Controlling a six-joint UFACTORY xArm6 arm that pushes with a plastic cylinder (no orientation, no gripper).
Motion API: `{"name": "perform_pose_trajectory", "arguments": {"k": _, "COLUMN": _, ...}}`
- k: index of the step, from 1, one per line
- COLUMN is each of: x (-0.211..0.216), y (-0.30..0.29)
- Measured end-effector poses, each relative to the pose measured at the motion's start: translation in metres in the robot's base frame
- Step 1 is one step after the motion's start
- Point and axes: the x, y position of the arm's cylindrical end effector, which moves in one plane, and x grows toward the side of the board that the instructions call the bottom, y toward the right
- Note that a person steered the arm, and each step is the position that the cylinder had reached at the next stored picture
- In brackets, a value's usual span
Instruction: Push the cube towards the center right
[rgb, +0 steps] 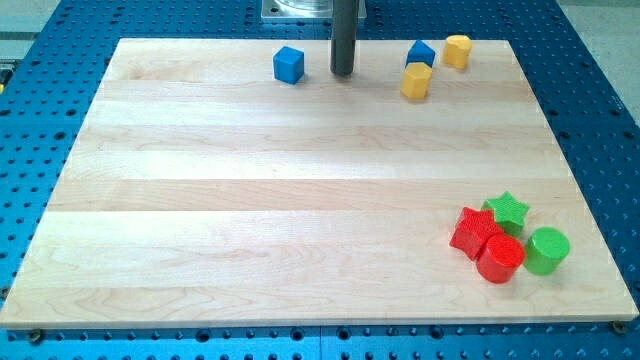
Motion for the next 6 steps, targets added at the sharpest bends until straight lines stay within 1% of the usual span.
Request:
{"name": "perform_pose_trajectory", "arguments": {"k": 1, "x": -0.002, "y": -0.078}}
{"name": "perform_pose_trajectory", "arguments": {"k": 2, "x": 0.054, "y": -0.096}}
{"name": "perform_pose_trajectory", "arguments": {"k": 3, "x": 0.067, "y": -0.100}}
{"name": "perform_pose_trajectory", "arguments": {"k": 4, "x": 0.095, "y": -0.156}}
{"name": "perform_pose_trajectory", "arguments": {"k": 5, "x": 0.131, "y": -0.050}}
{"name": "perform_pose_trajectory", "arguments": {"k": 6, "x": 0.133, "y": -0.011}}
